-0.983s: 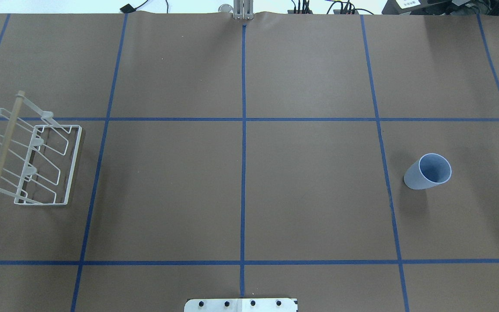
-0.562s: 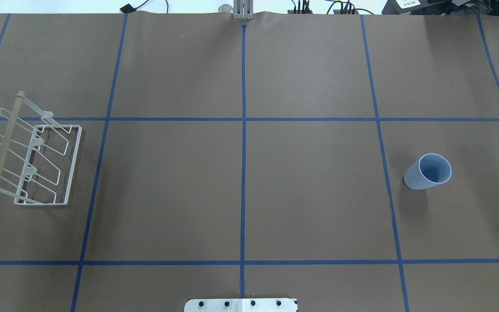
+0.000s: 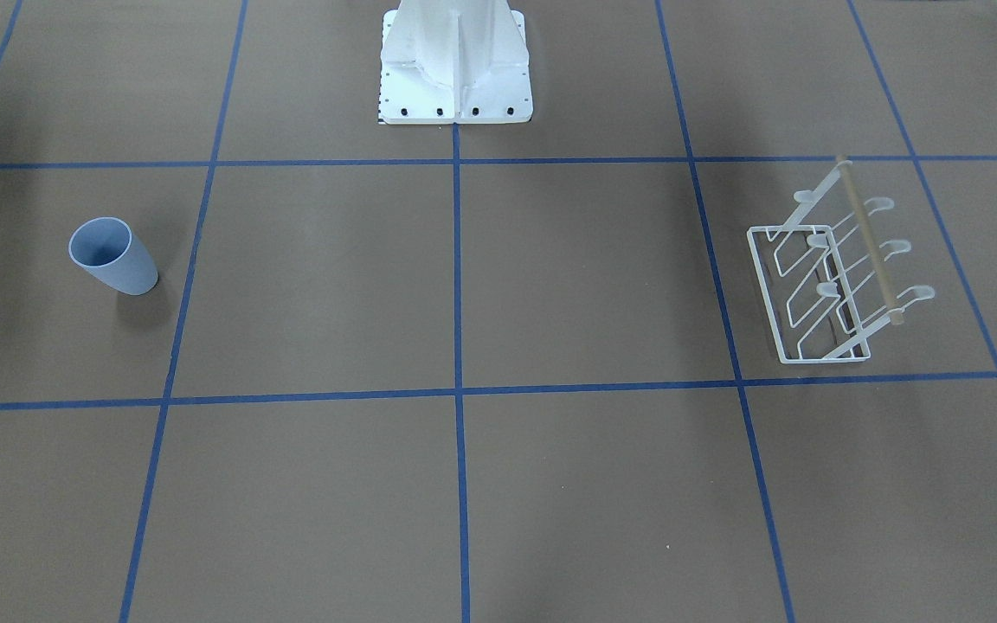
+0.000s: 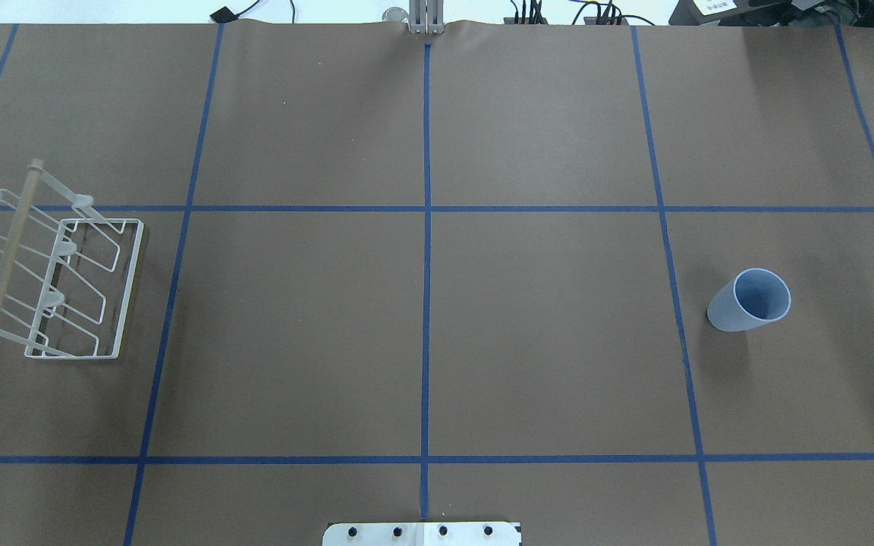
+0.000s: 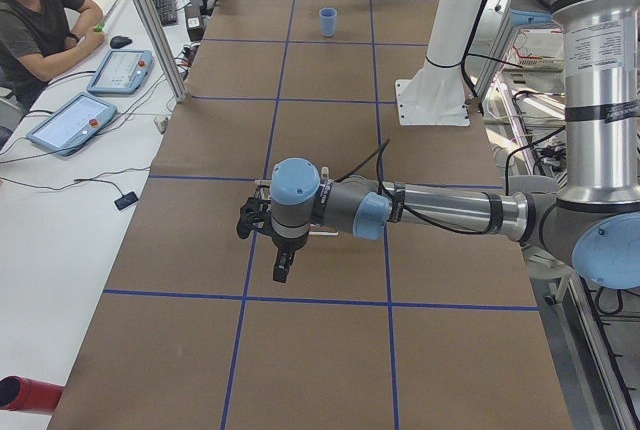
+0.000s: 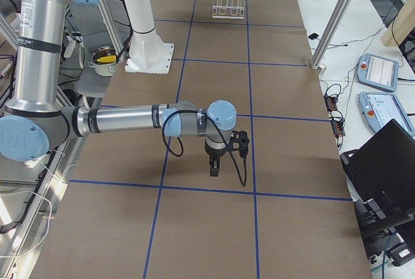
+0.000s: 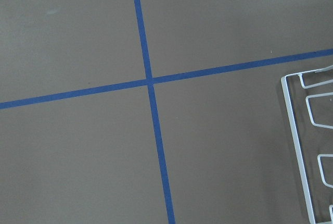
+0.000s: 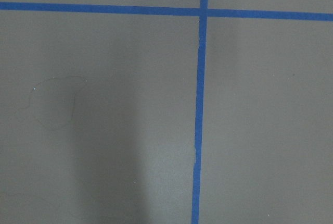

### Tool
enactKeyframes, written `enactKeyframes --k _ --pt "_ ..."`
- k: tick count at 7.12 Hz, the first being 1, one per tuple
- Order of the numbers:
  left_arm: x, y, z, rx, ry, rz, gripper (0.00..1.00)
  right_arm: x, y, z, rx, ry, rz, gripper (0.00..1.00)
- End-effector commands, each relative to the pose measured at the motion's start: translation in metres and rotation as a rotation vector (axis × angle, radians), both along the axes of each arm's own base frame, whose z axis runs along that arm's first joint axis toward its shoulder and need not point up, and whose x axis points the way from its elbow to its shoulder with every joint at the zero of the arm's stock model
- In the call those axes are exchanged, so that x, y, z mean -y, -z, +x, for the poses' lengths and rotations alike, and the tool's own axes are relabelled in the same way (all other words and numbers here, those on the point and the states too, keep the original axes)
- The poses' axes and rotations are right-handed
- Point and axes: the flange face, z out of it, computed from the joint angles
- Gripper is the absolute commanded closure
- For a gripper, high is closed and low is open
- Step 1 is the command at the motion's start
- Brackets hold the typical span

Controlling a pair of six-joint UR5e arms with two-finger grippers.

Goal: Hang cup on cup holder

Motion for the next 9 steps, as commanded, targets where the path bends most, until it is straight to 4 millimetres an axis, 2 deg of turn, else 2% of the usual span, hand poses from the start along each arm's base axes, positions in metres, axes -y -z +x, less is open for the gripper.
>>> enactKeyframes --k 1,2,3,4,5,6,7,9 --pt "0.007 0.003 0.003 0.000 -0.005 0.012 0.02 0.002 0.007 -0.005 0.042 0.005 0.005 0.00" --pt "0.012 0.007 0.003 0.000 -0.001 0.020 0.02 0.003 0.007 -0.007 0.043 0.010 0.014 0.00" --pt "0.015 0.012 0.004 -0.007 0.006 0.019 0.02 0.007 0.014 -0.022 0.057 0.043 0.090 0.00" --pt "0.017 0.014 0.016 -0.008 -0.009 0.014 0.02 0.008 0.020 -0.043 0.064 0.062 0.105 0.00" --pt "0.022 0.018 0.030 -0.009 -0.038 0.022 0.02 0.009 0.031 -0.079 0.068 0.060 0.103 0.00" --pt "0.023 0.023 0.039 -0.012 -0.057 0.031 0.02 0.014 0.045 -0.101 0.079 0.022 0.124 0.00" --pt "0.023 0.025 0.040 -0.012 -0.058 0.034 0.02 0.012 0.052 -0.121 0.096 0.006 0.101 0.00" --pt "0.025 0.026 0.040 -0.012 -0.059 0.034 0.02 0.025 0.081 -0.161 0.123 -0.021 0.052 0.00"
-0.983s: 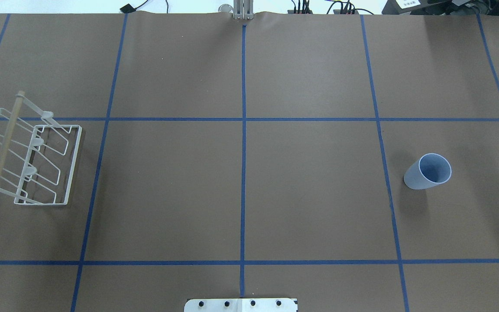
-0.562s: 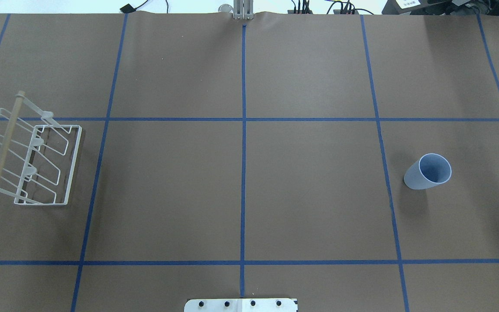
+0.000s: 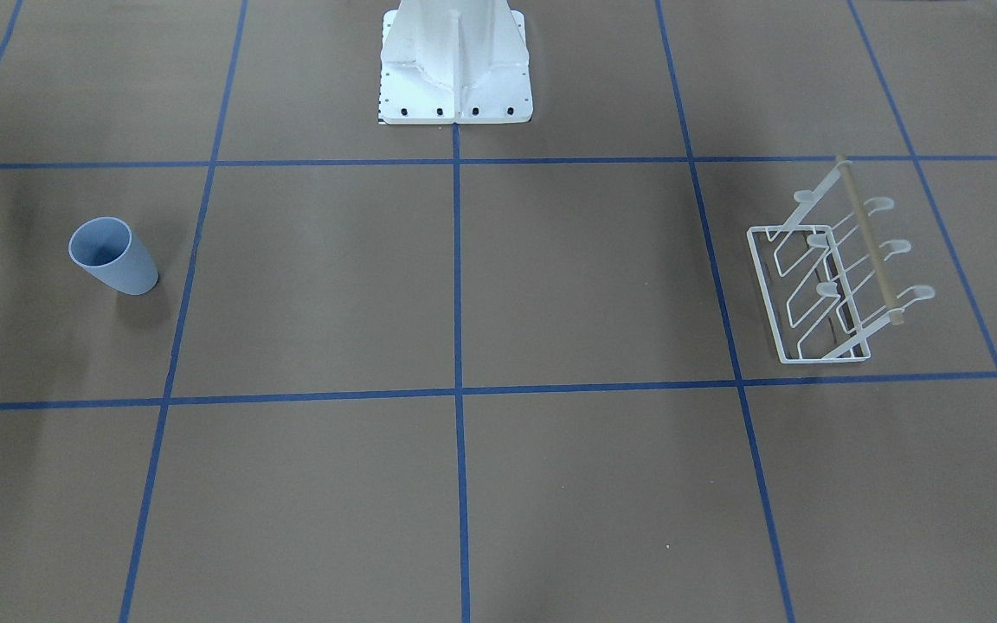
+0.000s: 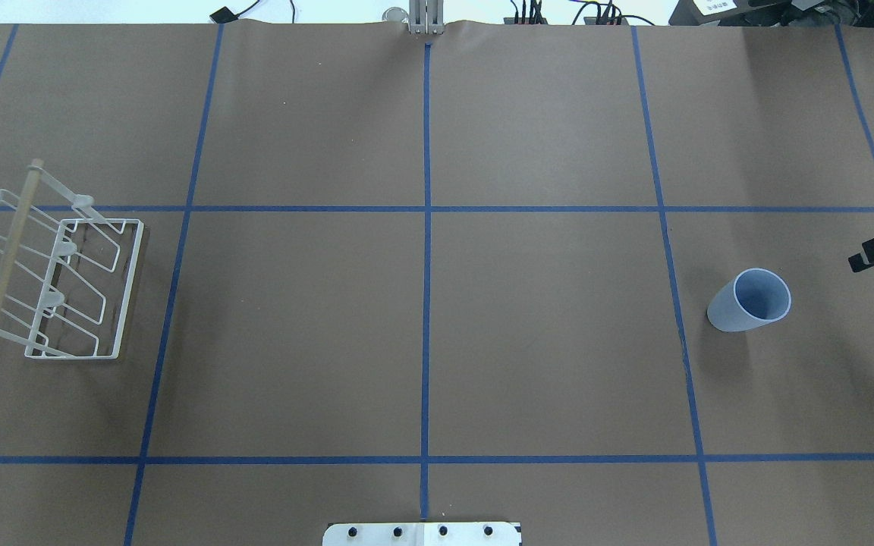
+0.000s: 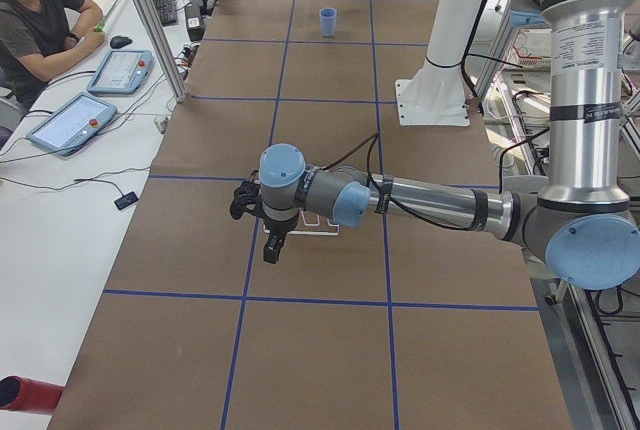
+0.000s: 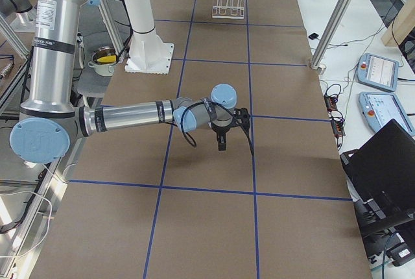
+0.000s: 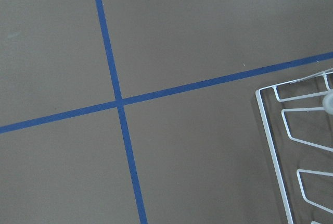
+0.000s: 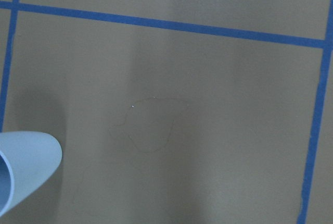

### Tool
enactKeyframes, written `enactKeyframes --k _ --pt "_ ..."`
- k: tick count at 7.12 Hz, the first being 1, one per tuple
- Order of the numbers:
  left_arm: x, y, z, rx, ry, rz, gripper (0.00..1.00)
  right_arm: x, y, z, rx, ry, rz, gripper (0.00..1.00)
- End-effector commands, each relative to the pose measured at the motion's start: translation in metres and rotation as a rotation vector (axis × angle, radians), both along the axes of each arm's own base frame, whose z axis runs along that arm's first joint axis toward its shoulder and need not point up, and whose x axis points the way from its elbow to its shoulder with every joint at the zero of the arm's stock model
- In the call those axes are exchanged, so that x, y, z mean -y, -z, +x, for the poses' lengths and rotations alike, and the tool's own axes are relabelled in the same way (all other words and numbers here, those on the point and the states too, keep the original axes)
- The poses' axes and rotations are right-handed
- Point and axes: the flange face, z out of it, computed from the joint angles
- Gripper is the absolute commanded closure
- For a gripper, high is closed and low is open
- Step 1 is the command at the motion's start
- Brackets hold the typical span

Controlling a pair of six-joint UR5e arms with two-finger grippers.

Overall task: Hang cup on cup holder
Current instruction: 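Reach the right gripper down to the light blue cup and grasp its rim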

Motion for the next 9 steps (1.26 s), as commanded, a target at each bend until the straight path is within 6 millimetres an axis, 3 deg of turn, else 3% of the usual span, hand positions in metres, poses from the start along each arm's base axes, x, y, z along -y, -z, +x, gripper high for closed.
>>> enactKeyframes --k 1,3,8,9 --pt "0.001 0.002 0.001 0.000 -0.002 0.002 0.02 0.009 0.029 -0.046 0.022 -0.032 -0.070 0.00" --pt "0.001 0.002 0.001 0.000 -0.002 0.002 0.02 0.000 0.024 -0.075 -0.014 0.011 -0.060 0.00" --pt "0.006 0.010 0.002 -0.001 -0.001 0.018 0.02 -0.011 0.020 -0.093 -0.010 0.059 -0.070 0.02" --pt "0.006 0.010 0.002 -0.002 0.000 0.018 0.02 -0.012 0.020 -0.098 -0.012 0.067 -0.070 0.11"
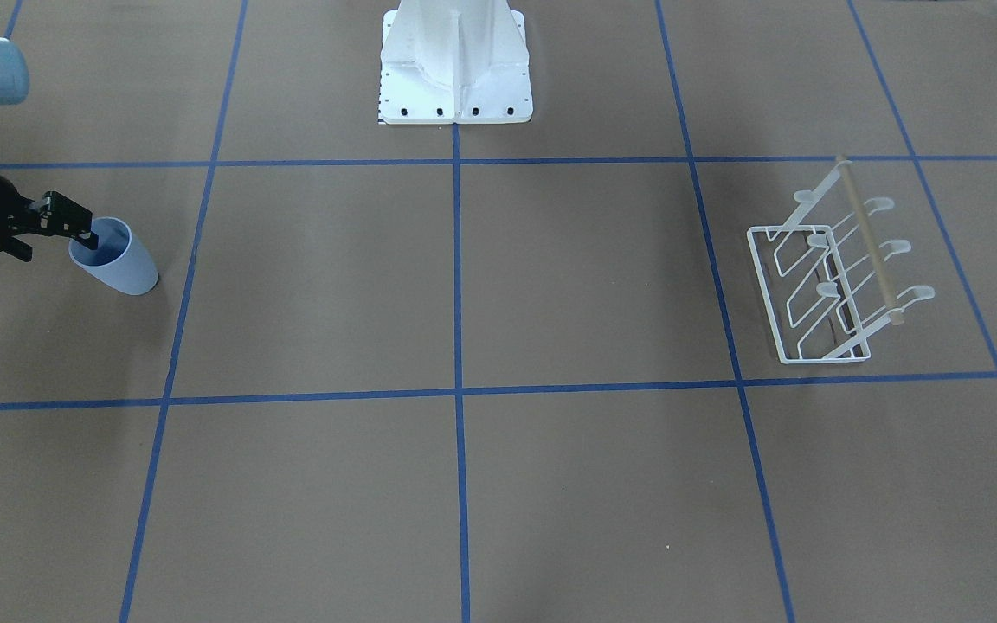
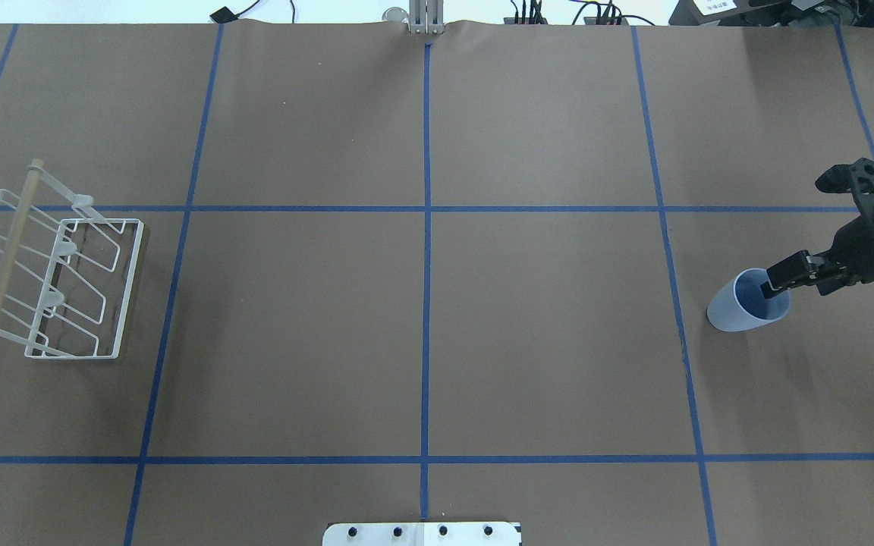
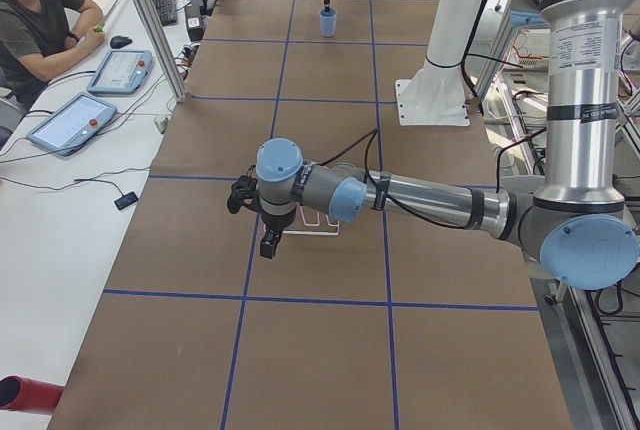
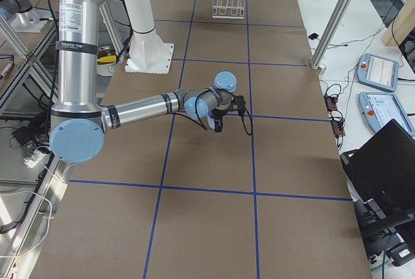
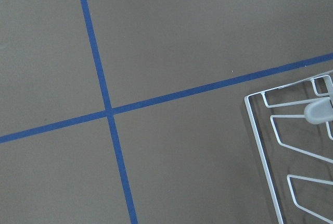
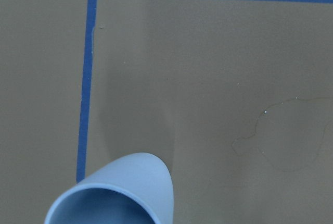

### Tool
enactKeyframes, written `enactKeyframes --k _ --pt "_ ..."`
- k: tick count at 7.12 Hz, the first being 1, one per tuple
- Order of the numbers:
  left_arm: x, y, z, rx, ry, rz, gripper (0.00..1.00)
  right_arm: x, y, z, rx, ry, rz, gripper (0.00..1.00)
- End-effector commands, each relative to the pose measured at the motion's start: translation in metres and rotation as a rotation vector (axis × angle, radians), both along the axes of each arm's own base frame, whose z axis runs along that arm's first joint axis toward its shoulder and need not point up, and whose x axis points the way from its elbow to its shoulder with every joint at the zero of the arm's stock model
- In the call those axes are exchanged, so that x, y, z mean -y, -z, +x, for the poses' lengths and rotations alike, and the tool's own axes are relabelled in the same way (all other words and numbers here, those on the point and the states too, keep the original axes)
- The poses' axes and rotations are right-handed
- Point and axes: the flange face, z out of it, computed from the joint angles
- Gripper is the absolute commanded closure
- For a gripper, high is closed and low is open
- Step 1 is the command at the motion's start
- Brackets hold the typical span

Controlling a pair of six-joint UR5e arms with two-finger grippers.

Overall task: Hang cup on cup holder
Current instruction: 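Reach the right gripper down to the light blue cup and grasp its rim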

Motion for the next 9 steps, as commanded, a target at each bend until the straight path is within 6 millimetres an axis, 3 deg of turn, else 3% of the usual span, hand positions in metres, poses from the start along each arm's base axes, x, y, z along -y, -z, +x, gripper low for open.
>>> enactKeyframes --k 1,2,3,5,6,9 --pt "0.000 0.003 0.000 -0.001 0.001 0.005 0.02 -0.002 0.000 -0.006 -0.002 0.011 0.000 0.42" --pt "0.000 0.004 0.000 0.000 0.001 0.007 0.02 -0.003 0.001 -0.007 -0.001 0.014 0.000 0.77" --pt "0.000 0.004 0.000 -0.001 0.001 0.006 0.02 -0.005 -0.001 -0.006 -0.001 0.014 -0.003 1.00" --pt "0.000 0.005 0.000 -0.002 0.001 0.009 0.02 -0.006 0.001 -0.004 0.001 0.014 0.001 1.00" --pt "0.000 0.005 0.000 -0.002 0.001 0.009 0.02 -0.009 0.022 0.000 0.027 0.011 0.027 1.00" --pt "0.010 0.018 0.002 -0.011 0.020 0.014 0.02 0.006 0.053 0.047 0.153 -0.035 0.017 1.00"
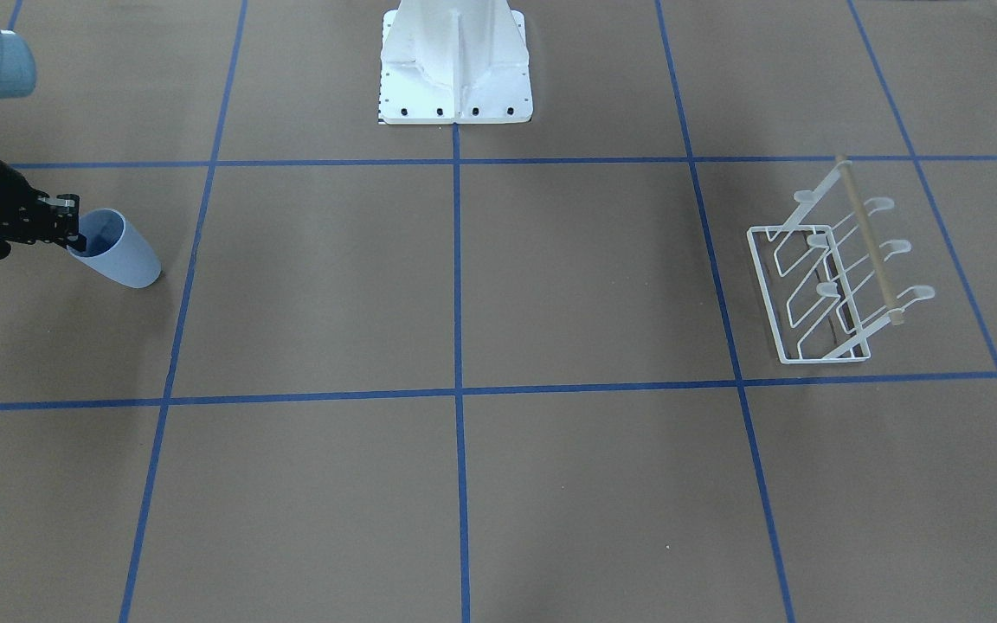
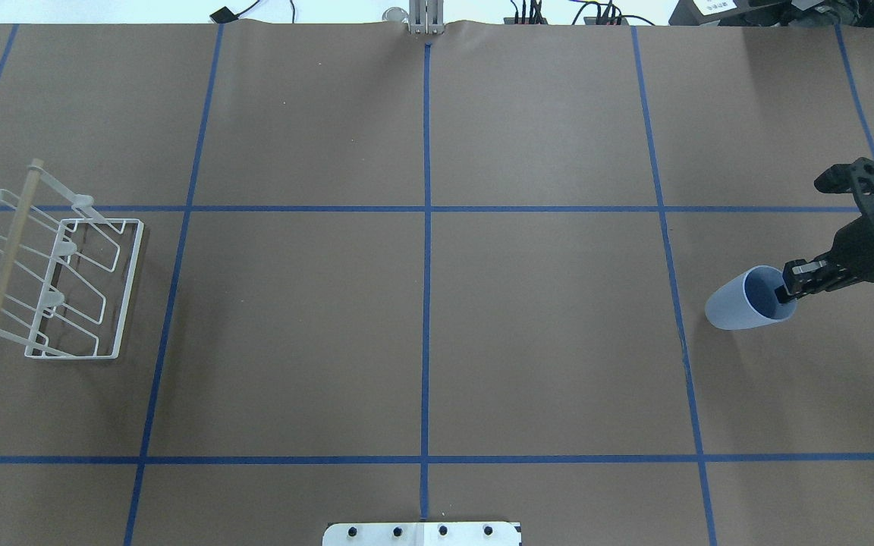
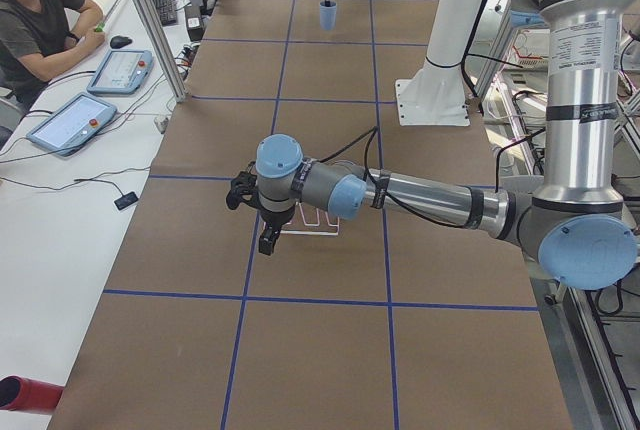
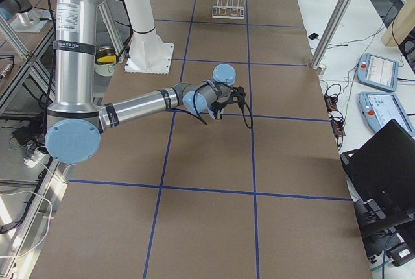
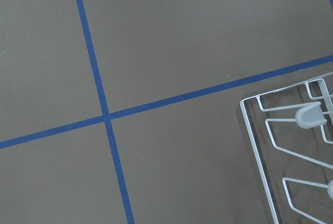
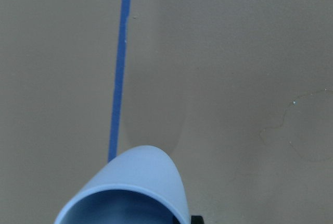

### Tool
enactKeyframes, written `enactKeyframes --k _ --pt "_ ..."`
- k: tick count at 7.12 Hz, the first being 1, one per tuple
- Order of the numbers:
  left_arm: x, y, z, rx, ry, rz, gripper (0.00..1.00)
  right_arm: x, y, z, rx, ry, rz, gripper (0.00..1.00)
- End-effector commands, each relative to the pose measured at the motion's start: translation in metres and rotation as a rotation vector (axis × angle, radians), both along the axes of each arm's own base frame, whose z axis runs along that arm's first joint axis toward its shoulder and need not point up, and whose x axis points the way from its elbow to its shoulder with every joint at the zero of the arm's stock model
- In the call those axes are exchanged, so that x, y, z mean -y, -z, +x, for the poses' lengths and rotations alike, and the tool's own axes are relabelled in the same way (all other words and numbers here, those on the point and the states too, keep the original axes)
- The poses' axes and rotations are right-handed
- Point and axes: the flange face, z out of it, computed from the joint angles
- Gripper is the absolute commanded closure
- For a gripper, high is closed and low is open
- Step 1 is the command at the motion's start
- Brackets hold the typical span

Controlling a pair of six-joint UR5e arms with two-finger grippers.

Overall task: Hang cup on cup holder
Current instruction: 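Lift and tip the cup sideways with the right gripper while the left arm moves in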

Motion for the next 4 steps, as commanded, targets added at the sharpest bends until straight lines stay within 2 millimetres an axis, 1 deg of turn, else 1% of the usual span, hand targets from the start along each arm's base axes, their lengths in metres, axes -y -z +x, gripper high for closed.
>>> enactKeyframes --k 1,2,3,4 --pt "0.021 0.031 0.003 -0.034 0.086 -0.031 0.02 0.005 0.019 0.020 0.097 -0.008 0.017 1.00" --pt "0.032 0.054 0.009 -0.091 0.083 -0.029 0.02 0.006 0.032 0.017 0.139 -0.026 0.013 1.00" --pt "0.046 0.083 0.014 -0.140 0.089 -0.019 0.02 0.008 0.049 0.016 0.195 -0.078 0.011 1.00" --pt "0.061 0.119 0.028 -0.179 0.125 -0.025 0.02 0.016 0.065 0.012 0.252 -0.130 -0.015 1.00"
